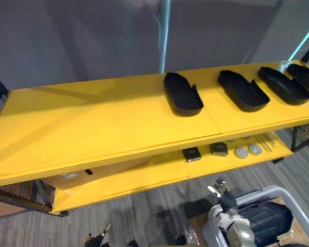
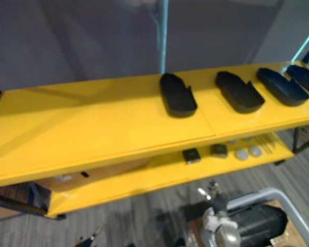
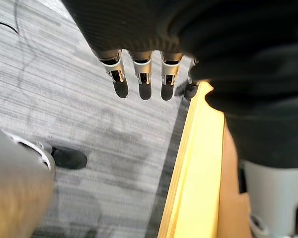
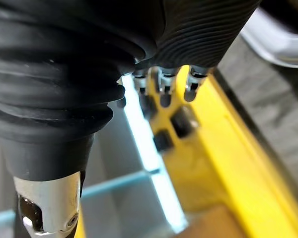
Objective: Walk over and take plastic housings, then place them on the shelf
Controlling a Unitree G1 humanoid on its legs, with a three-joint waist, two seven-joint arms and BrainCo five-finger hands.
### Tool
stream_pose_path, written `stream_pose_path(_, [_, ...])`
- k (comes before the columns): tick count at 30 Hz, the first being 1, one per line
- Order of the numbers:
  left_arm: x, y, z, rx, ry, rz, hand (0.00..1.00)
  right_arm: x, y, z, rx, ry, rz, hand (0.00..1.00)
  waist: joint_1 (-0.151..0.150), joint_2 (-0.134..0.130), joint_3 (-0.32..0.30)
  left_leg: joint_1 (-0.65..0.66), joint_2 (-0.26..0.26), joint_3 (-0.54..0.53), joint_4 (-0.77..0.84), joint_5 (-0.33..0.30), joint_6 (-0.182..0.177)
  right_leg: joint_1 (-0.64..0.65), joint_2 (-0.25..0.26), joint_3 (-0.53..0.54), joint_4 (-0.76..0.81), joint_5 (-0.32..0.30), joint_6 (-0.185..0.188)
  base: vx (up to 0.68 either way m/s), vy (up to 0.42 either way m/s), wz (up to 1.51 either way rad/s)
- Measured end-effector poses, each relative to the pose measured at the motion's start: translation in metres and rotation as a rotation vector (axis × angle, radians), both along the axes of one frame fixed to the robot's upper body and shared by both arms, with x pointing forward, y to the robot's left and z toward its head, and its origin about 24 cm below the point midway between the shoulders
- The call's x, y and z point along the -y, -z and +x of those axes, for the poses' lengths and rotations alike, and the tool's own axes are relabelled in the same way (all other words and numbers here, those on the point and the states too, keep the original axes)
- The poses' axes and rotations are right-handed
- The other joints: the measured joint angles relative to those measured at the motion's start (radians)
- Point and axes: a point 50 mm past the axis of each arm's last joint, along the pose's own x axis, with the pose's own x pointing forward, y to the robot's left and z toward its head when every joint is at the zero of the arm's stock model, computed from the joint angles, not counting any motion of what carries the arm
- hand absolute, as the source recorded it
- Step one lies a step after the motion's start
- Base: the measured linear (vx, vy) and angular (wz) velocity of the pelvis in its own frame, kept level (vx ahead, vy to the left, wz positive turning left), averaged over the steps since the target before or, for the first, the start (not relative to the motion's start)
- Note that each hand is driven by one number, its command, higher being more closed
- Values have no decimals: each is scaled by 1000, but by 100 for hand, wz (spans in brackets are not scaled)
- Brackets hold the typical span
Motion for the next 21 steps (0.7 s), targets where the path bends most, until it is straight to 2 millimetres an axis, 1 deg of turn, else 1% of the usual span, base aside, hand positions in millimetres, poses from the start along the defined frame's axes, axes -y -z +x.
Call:
stream_pose_path(3, [1,0,2,-1,49,-14,0,-1,-1,2,1,0,-8,0,3,1,0,4,3,-14,0,1,0,6,1,-10,13,-8,-11,5,-3,13])
stream_pose_path(5, [0,0,2,-6,68,-15,0,-3,-2,6,5,-10,-24,0,3,1,0,11,4,-9,0,1,0,6,1,-6,23,-14,-10,-12,1,-6])
stream_pose_path(8, [-1,-2,8,-7,187,12,0,0,-7,8,14,16,-58,0,0,0,0,19,7,15,0,-1,-2,-4,2,23,33,-22,-6,-39,4,-24])
stream_pose_path(9, [-1,-3,13,1,235,26,0,2,-14,11,42,25,-84,0,0,2,0,18,13,38,0,-2,-4,-22,5,50,41,-22,-5,-54,-13,-54])
stream_pose_path(11, [3,-3,17,3,295,23,0,12,-27,12,97,75,-128,0,-10,6,-2,19,20,75,0,-6,-8,-47,11,88,54,-22,-5,-42,-13,-60])
stream_pose_path(12, [6,-3,19,3,352,23,0,24,-41,10,149,139,-163,0,-29,6,-4,21,24,102,0,-11,-10,-64,17,118,64,-21,-4,-15,-8,-56])
stream_pose_path(13, [9,-3,21,6,374,16,0,33,-49,7,176,188,-194,0,-46,5,-5,23,26,119,0,-15,-12,-73,21,135,64,-20,-3,-6,-8,-56])
stream_pose_path(14, [11,-3,22,9,398,10,0,40,-53,3,189,221,-216,0,-56,4,-5,24,27,132,0,-17,-13,-78,23,147,65,-19,-2,24,3,-61])
stream_pose_path(15, [15,-4,26,16,450,7,0,55,-63,-5,216,297,-258,0,-68,4,-5,33,30,164,1,-25,-17,-87,31,182,65,-17,0,42,11,-65])
stream_pose_path(16, [19,-4,29,20,489,5,0,67,-70,-11,231,353,-290,0,-84,4,-5,42,32,188,1,-31,-20,-90,37,203,66,-15,-1,71,25,-85])
stream_pose_path(17, [22,-5,33,29,516,0,0,77,-76,-18,239,404,-324,0,-96,3,-5,49,37,217,15,-45,-23,-94,43,231,70,-12,0,84,46,-92])
stream_pose_path(18, [24,-6,39,41,561,-1,0,91,-82,-29,253,466,-361,0,-111,1,-4,49,44,254,59,-79,-28,-99,52,270,74,-11,0,97,57,-104])
stream_pose_path(19, [27,-7,43,49,596,-1,0,100,-86,-37,257,508,-385,0,-124,1,-4,51,51,280,91,-102,-31,-100,58,300,74,-8,1,94,54,-105])
stream_pose_path(21, [31,-11,54,72,648,8,0,115,-94,-53,281,586,-410,0,-164,5,-6,51,64,323,144,-147,-29,-118,75,372,74,3,7,95,28,-112])
